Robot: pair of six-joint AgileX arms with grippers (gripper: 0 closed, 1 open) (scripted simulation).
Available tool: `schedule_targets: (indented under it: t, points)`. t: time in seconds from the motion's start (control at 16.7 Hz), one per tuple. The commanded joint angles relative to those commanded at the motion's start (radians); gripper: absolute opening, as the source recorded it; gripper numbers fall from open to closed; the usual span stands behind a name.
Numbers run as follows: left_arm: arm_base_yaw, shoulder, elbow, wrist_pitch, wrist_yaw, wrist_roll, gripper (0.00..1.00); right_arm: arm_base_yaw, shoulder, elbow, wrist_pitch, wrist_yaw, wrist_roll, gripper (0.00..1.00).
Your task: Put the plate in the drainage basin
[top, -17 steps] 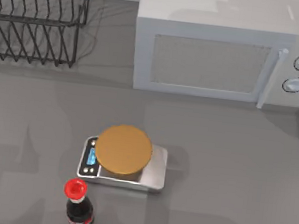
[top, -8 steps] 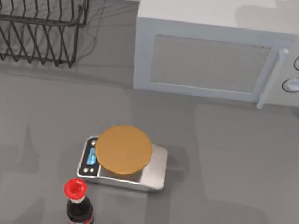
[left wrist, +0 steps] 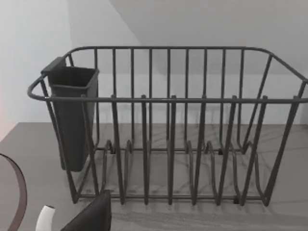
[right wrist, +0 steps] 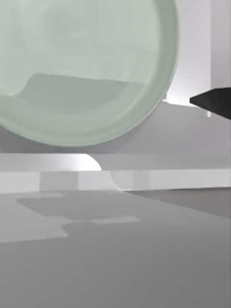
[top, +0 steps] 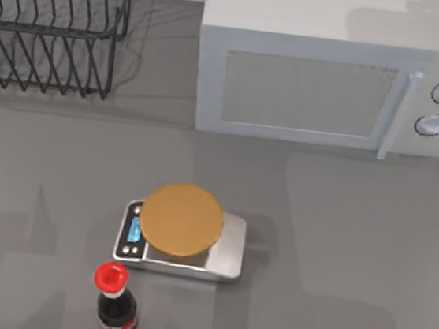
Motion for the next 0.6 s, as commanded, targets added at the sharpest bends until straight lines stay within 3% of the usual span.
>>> schedule_targets:
  t: [0.24,0.6]
  points:
    - [0.0,0.0,0.0,0.0,0.0,0.0,1.0,0.0,0.0,0.0,0.0,0.0,0.0,0.98]
    - [0.0,0.0,0.0,0.0,0.0,0.0,1.0,0.0,0.0,0.0,0.0,0.0,0.0,1.0]
